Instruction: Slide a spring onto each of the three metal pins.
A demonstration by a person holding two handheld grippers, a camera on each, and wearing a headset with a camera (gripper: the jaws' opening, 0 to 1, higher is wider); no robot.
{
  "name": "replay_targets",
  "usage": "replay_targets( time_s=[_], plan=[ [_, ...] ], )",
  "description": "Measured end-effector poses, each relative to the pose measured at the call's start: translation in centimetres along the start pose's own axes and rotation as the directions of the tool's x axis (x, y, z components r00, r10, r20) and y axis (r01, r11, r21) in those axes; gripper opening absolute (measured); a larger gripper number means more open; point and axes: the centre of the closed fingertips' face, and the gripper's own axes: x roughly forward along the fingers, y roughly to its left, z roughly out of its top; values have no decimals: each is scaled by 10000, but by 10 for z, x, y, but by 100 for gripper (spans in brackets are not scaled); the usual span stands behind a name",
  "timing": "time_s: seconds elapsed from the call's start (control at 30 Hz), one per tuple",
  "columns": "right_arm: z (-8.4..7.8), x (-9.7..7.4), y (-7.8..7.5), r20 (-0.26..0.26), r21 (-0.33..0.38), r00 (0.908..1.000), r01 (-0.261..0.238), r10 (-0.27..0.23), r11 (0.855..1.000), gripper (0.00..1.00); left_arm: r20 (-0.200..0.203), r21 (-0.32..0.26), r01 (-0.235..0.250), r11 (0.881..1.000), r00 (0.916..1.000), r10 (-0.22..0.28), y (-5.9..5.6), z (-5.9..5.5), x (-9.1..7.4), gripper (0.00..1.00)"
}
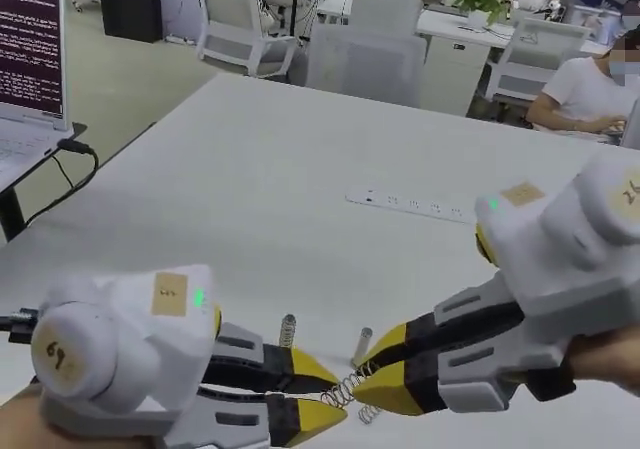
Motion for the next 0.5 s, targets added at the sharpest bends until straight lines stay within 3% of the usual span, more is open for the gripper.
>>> replay_targets(
  time_s=[0.2, 0.5],
  plan=[
    [-6, 8, 3, -940, -607, 9954, -260, 203, 9978, 11, -250, 121, 87, 9999, 9997, -84, -2, -2, 2, 2],
    [-8, 12, 1, -1684, -1115, 9852, -499, 306, 9925, 10, -362, 127, 138, 9998, 9993, -133, -3, -4, 3, 2]
  ],
)
